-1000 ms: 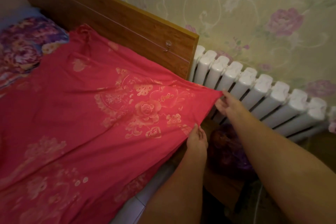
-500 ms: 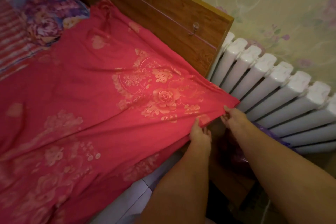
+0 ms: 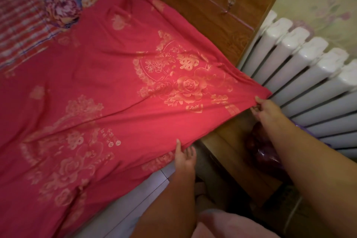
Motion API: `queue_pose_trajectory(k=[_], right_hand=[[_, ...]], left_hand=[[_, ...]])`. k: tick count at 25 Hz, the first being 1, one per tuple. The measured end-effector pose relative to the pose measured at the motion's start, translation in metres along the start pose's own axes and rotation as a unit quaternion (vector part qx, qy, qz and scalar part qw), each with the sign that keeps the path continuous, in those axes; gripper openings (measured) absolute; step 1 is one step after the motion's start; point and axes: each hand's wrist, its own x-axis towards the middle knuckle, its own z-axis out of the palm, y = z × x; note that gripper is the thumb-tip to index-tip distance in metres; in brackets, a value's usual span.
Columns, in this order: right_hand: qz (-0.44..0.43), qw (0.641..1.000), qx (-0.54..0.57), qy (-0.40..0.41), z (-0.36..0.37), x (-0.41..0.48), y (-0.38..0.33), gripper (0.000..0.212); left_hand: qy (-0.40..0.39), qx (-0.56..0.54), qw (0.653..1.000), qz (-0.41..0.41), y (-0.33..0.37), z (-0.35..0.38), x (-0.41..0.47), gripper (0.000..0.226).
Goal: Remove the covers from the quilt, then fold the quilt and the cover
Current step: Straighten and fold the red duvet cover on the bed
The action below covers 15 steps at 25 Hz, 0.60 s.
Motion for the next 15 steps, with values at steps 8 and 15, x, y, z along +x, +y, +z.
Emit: queue_pose_trajectory(k=[8, 15], right_hand=[[0.015, 1.0, -0.003, -0.004, 0.001, 0.004, -0.002, 0.02], [0.001, 1.0, -0.023, -0.003, 0.012, -0.009, -0.009, 0.022]], left_hand=[[-0.017, 0.07, 0.997, -0.024, 0.02, -0.007, 0.018, 0.071], [-0.058, -0.081, 0.995, 0.019, 0.016, -0.01, 0.015, 0.041]])
